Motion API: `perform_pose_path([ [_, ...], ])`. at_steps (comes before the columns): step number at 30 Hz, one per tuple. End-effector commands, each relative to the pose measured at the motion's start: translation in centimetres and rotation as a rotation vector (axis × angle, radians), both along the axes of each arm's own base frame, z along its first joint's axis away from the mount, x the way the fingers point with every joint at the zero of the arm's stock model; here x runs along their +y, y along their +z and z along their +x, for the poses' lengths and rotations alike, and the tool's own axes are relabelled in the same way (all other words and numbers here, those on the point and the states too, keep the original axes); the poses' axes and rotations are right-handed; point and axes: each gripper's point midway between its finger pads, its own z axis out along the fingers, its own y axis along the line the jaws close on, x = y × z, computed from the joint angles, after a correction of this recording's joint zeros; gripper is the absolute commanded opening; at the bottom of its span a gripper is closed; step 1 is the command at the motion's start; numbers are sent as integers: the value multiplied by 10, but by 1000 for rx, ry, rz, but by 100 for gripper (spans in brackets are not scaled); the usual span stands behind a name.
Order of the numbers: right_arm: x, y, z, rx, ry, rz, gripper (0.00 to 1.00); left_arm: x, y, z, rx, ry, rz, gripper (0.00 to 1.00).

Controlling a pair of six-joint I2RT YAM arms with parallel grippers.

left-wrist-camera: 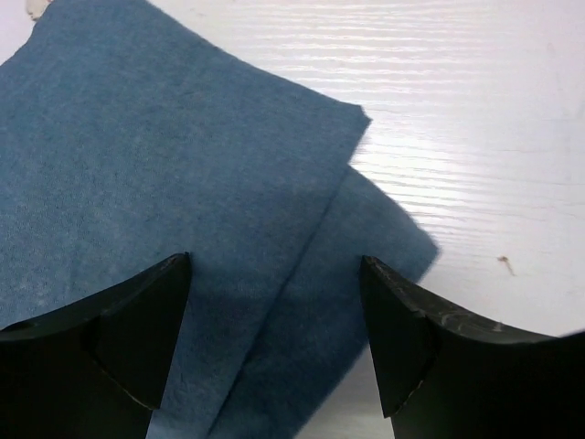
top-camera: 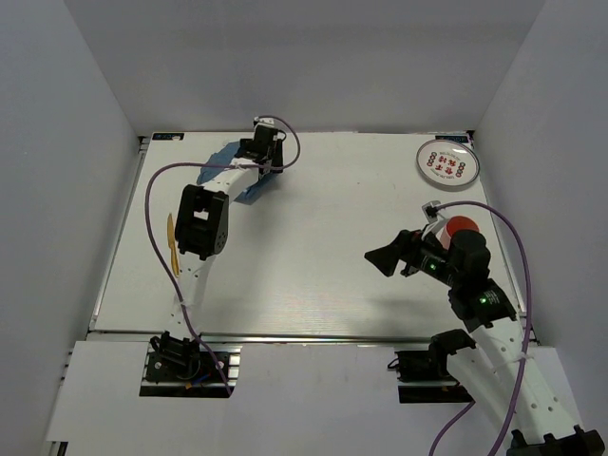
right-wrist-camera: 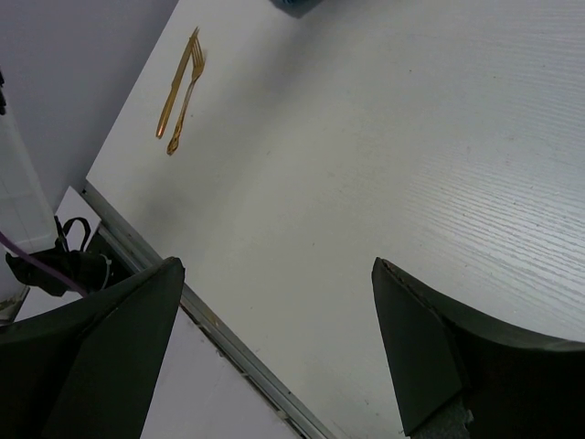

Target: Set the dinner table for one person

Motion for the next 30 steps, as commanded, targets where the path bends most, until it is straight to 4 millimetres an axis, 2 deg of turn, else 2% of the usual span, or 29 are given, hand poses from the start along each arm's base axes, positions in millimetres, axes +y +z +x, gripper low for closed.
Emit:
perform_pose_path([
  [1, 2, 11, 2, -44, 24, -2, 89, 10, 43, 5, -113, 45, -4, 84],
  [5, 3, 8, 5, -36, 27, -5, 89, 1, 73, 2, -178, 6, -72, 88],
  [7, 3, 7, 6, -31, 28, -7, 89, 1, 80, 4, -199, 7, -73, 89],
  [8, 4, 9, 7, -35, 30, -7, 89, 4, 76, 5, -186, 16, -54, 89],
  [9, 4, 8, 7, -33, 32, -10, 89, 4, 89, 11, -210, 22, -50, 89],
  [11, 4, 9, 7, -36, 35, -13, 89, 6, 71, 14, -167, 26, -10, 89],
  [12, 4, 8, 8, -35, 33, -13, 89, 6, 76, 19, -178, 30, -4, 87],
  [14, 4, 7, 9, -33, 28, -18, 89, 9, 61, 20, -149, 36, 25, 85],
  [19, 4, 5, 12, -27, 24, -21, 89, 12, 42, 18, -124, 38, 50, 82],
  [25, 4, 5, 14, -28, 20, -23, 89, 6, 26, 19, -102, 12, 37, 88],
  [30, 5, 2, 15, -18, 25, -27, 89, 6, 18, 20, -94, 13, 40, 89],
])
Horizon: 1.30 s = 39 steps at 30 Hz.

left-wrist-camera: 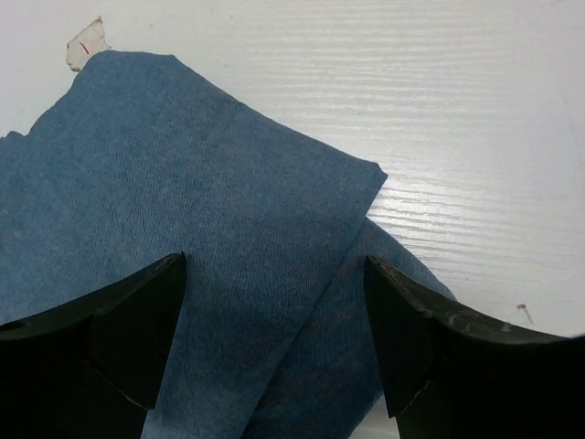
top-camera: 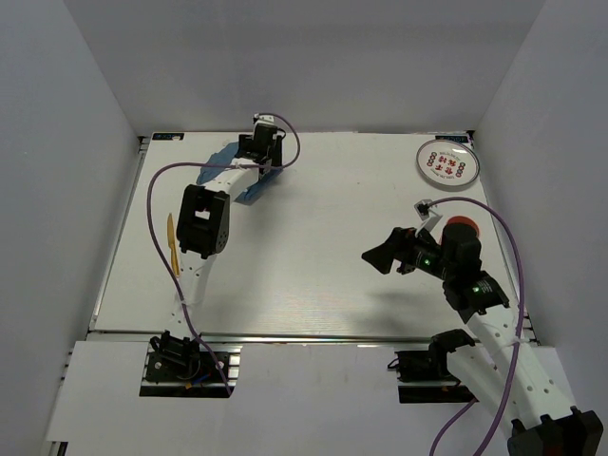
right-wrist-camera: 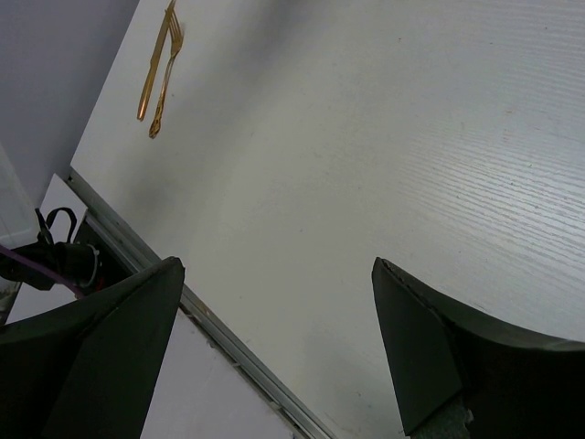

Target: Set the dinner table for one person

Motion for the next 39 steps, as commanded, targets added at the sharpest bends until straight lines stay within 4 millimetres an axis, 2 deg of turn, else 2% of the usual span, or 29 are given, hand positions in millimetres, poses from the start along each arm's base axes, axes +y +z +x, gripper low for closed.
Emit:
perform_pose_path([
  [1, 2, 21, 7, -81, 13, 10, 89, 5, 9, 4, -17, 9, -2, 88],
  [4, 2, 21, 7, -86, 14, 7, 89, 6, 1, 4, -6, 13, -1, 81],
  [5, 1, 20, 8, -86, 8, 4, 89, 10, -2, 5, -2, 16, -6, 73],
  [7, 1, 20, 8, -86, 8, 3, 89, 8, -3, 4, 1, 10, -17, 63],
  [8, 0, 20, 8, -86, 6, 4, 89, 7, -2, 5, -3, 8, -22, 55],
  [9, 1, 21, 8, -88, 8, 5, 89, 7, -3, 4, 0, 4, -22, 40],
  [11, 1, 19, 9, -85, 8, 3, 89, 5, 5, 5, -13, -4, -34, 29],
  [12, 1, 17, 10, -82, 8, 3, 89, 3, 11, 6, -22, -9, -45, 23],
  [13, 2, 16, 9, -79, 13, 4, 89, 1, 23, 6, -41, -17, -56, 22],
  [14, 2, 13, 9, -69, 12, 5, 89, -8, 31, 5, -51, -39, -68, 22],
  [16, 3, 10, 12, -58, 10, 5, 89, -12, 45, 4, -77, -66, -82, 22],
  [17, 4, 9, 11, -50, 14, 7, 89, -21, 63, 3, -102, -94, -103, 23],
  [18, 4, 8, 12, -48, 12, 7, 89, -30, 71, 1, -109, -135, -136, 13],
  [20, 3, 6, 15, -42, -2, 8, 89, -38, 98, 1, -146, -158, -188, 2],
  [23, -1, 3, 22, -17, -56, 10, 89, -62, 127, -4, -180, -233, -284, 0],
  [27, -6, -5, 34, 29, -151, 33, 89, -92, 181, -14, -242, -321, -448, 0],
  [28, -10, -5, 41, 22, -187, 34, 89, -104, 192, -20, -240, -381, -500, 0],
  [29, -11, -6, 44, 27, -202, 35, 89, -108, 194, -26, -235, -393, -530, 0],
  [30, -12, -11, 48, 45, -217, 29, 89, -111, 220, -34, -276, -408, -588, 0],
  [31, -14, -7, 55, 37, -239, 29, 89, -116, 229, -41, -283, -440, -627, 0],
  [32, -12, -10, 59, 51, -240, 19, 89, -117, 216, -51, -251, -447, -646, 0],
  [33, -12, -9, 62, 51, -242, 17, 89, -122, 246, -65, -307, -480, -686, 0],
  [34, -12, -5, 65, 44, -239, 16, 89, -122, 245, -74, -297, -487, -701, 0],
  [35, -9, -6, 70, 41, -230, 19, 89, -119, 222, -83, -261, -479, -708, 0],
  [36, -7, -7, 69, 51, -210, 24, 89, -118, 226, -91, -280, -484, -732, 0],
  [37, -2, -3, 72, 22, -185, 36, 89, -114, 240, -107, -307, -497, -749, 0],
  [38, 4, 2, 76, -17, -148, 54, 89, -109, 199, -124, -233, -474, -752, 0],
  [39, 12, 4, 71, -29, -85, 77, 89, -112, 200, -134, -260, -493, -772, 9],
])
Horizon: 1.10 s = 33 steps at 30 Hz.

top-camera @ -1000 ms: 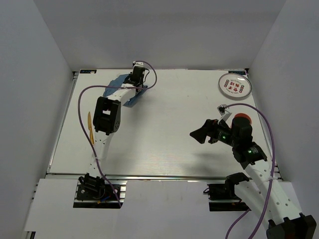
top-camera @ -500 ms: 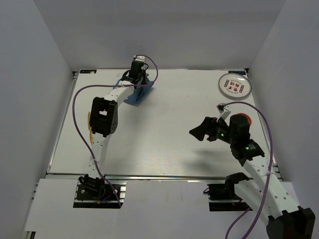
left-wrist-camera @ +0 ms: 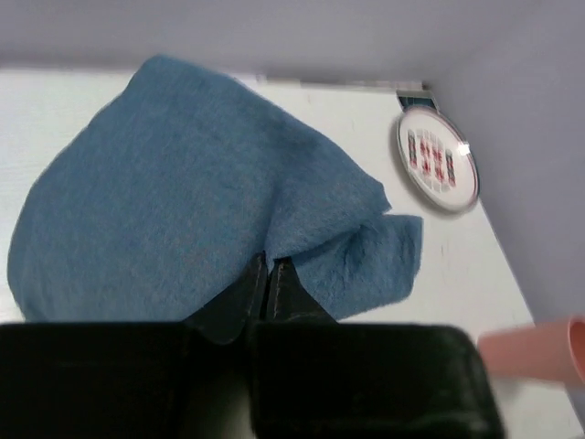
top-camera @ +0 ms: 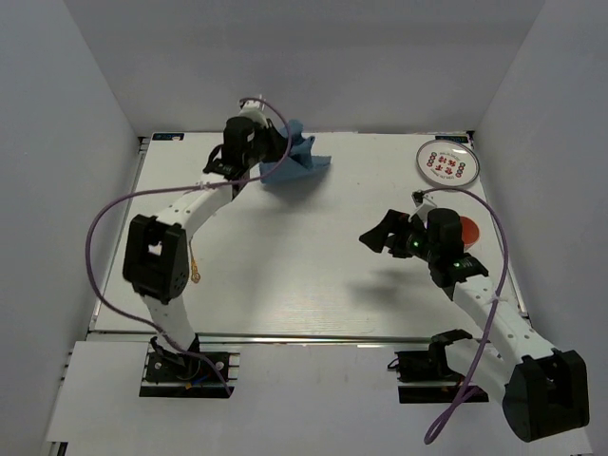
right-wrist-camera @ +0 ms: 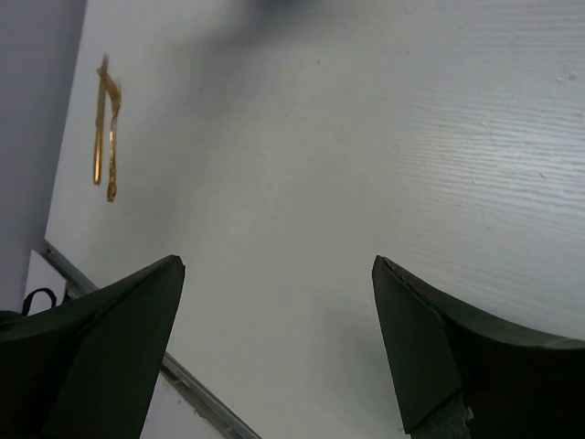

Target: Set the dinner table for one person

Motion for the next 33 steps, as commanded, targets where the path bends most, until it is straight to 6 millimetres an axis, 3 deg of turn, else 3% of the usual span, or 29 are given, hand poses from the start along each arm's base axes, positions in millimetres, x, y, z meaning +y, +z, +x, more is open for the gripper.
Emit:
perform_pose_path([
  [1, 22, 38, 12, -177, 125, 87, 89, -5, 22, -47, -63, -69, -127, 17],
  [2, 25, 44, 13, -211, 145, 100, 89, -4, 21, -55, -80, -72, -153, 25],
  [3, 28, 43, 12, -208, 165, 109, 89, -1, -5, -78, -31, -81, -149, 37],
  [4, 29, 38, 11, -201, 180, 112, 89, 2, -16, -87, -14, -76, -155, 42],
  [5, 33, 41, 10, -219, 205, 120, 89, 2, -21, -97, -1, -73, -175, 46],
  [6, 37, 40, 7, -220, 240, 128, 89, 10, -54, -114, 63, -57, -161, 48],
  [7, 40, 40, 5, -226, 268, 133, 89, 10, -59, -124, 68, -55, -168, 49],
  [8, 45, 37, 5, -226, 301, 138, 89, 11, -50, -136, 39, -54, -195, 50],
  [9, 50, 35, 1, -215, 343, 153, 89, 19, -74, -149, 84, -37, -179, 52],
  [11, 56, 23, 2, -184, 380, 162, 89, 24, -74, -165, 88, -14, -181, 54],
  [13, 63, 11, 5, -165, 404, 161, 89, 35, -95, -180, 152, 32, -151, 60],
  [14, 64, 10, 10, -168, 398, 154, 89, 41, -86, -184, 136, 52, -162, 64],
  [16, 62, -6, 26, -153, 333, 105, 89, 54, -97, -194, 173, 113, -135, 78],
  [19, 45, -25, 63, -72, 117, 81, 89, 70, -84, -203, 166, 170, -120, 87],
  [20, 51, -37, 65, -21, 121, 99, 89, 74, -78, -203, 160, 185, -115, 90],
  [21, 55, -40, 69, 0, 126, 109, 89, 79, -83, -209, 188, 198, -91, 93],
  [22, 60, -36, 79, 11, 129, 130, 86, 82, -75, -212, 176, 206, -95, 96],
  [23, 64, -53, 84, 61, 125, 141, 85, 88, -77, -217, 205, 225, -71, 98],
  [28, 70, -87, 112, 116, 104, 130, 80, 99, -63, -232, 235, 247, -42, 98],
  [29, 73, -82, 124, 88, 110, 131, 79, 101, -64, -237, 249, 241, -23, 98],
  [33, 68, -102, 147, 136, 49, 55, 74, 102, -56, -246, 263, 224, -15, 98],
])
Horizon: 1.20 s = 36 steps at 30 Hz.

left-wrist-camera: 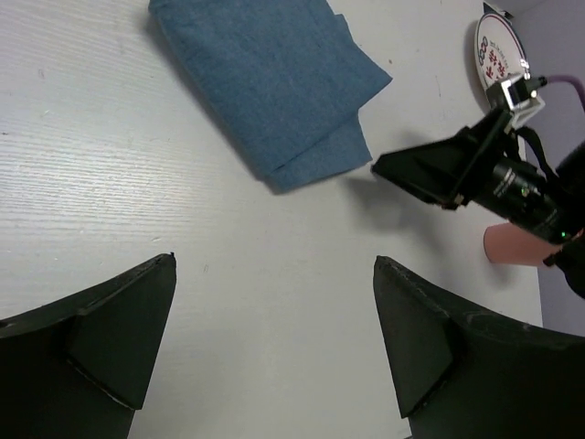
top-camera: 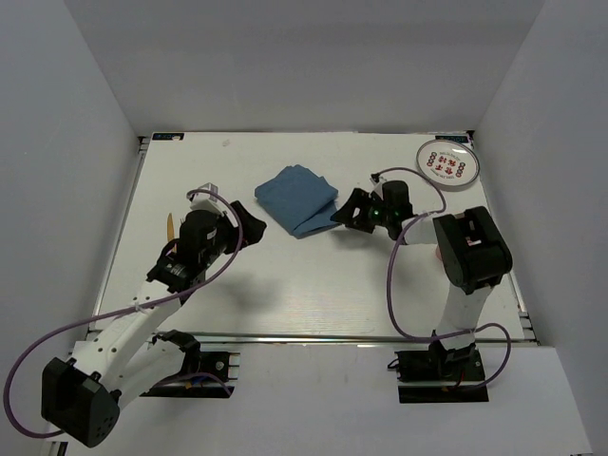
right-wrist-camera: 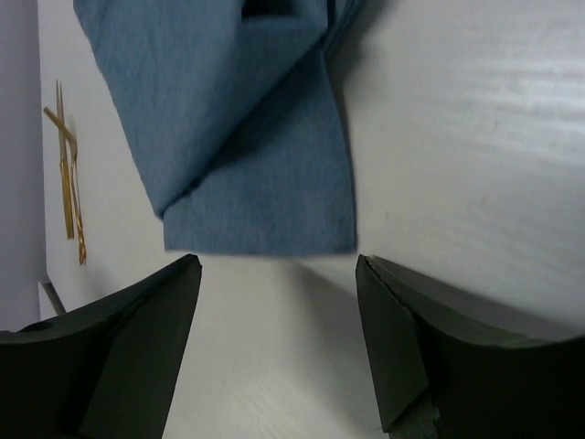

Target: Set the dinner table for one person

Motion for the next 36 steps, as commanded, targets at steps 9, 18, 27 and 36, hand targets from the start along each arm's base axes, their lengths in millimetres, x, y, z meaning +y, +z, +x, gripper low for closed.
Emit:
perform_pose_path([
  [9, 0, -31, 35, 65, -54, -98, 42, 7, 2, -17, 45, -17, 38, 98],
  [18, 18, -21, 28, 48, 65, -30, 0, -5, 7, -4, 74, -42, 44, 98],
  [27, 22, 58, 49, -175, 90, -24, 0, -3, 12, 1, 71, -19, 44, 98],
  [36, 106, 242, 60, -530, 411, 167, 0, 40, 20, -6, 90, 260, 5, 98],
])
